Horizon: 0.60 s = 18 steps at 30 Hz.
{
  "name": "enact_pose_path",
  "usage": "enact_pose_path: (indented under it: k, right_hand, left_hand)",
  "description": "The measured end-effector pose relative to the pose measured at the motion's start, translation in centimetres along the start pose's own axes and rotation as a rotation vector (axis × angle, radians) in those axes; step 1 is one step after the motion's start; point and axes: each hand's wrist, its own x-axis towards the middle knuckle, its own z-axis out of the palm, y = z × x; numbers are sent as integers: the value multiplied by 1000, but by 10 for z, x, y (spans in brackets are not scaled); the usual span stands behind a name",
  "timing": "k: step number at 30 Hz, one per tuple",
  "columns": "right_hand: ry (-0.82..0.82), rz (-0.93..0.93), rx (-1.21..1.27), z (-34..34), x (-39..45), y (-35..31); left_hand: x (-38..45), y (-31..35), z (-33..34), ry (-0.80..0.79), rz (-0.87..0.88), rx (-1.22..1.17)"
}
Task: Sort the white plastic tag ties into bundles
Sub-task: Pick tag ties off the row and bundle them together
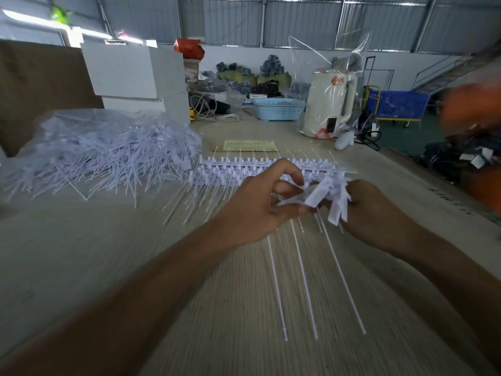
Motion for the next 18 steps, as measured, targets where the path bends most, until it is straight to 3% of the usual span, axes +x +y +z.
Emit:
enact_pose_path:
  k: [10,14,18]
  right_hand:
    - [-222,172,45,0,-1,-12]
    - [-164,136,117,-4,-2,-5]
    - [-100,234,278,-10,0,7]
  left_hand:
    - [1,5,-5,-129,89,135]
    - [1,1,-5,-113,51,134]
    - [1,-5,-8,-107,57,260]
